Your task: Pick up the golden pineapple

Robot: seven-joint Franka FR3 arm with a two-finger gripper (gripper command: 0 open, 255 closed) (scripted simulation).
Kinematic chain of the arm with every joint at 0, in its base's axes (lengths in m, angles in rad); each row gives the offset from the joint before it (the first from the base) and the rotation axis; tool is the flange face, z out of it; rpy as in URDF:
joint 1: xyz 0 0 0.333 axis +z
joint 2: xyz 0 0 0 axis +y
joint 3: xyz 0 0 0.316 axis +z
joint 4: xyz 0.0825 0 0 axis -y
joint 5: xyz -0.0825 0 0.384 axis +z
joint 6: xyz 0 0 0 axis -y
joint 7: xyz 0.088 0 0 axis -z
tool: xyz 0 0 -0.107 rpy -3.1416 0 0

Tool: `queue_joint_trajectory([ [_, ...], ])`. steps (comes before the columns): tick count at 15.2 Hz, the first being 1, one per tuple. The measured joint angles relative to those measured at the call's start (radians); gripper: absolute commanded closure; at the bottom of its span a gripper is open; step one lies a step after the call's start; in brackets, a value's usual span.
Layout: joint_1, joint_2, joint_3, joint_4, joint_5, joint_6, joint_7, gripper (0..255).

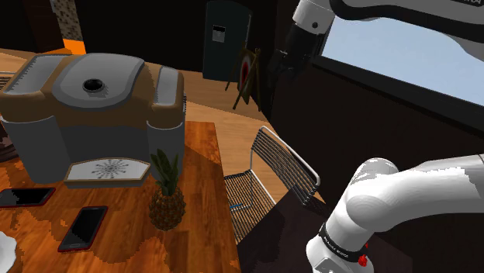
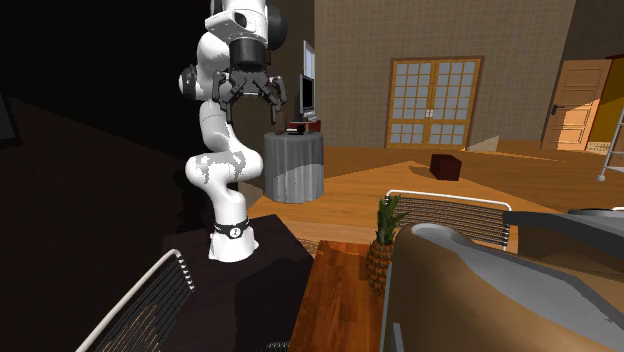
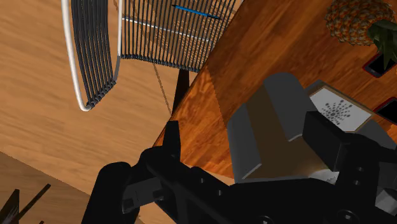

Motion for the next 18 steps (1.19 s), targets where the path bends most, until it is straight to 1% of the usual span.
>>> queue_joint_trajectory([
  [2, 0.004, 0.009, 0.007, -0.002, 0.004, 0.01, 0.004, 0],
  [7, 0.036, 0.091, 0.068, -0.015, 0.032, 0.091, 0.035, 0],
  [14, 0.076, 0.259, 0.165, 0.004, 0.057, 0.22, 0.085, 0],
  [18, 0.094, 0.373, 0.222, 0.045, 0.055, 0.283, 0.117, 0],
])
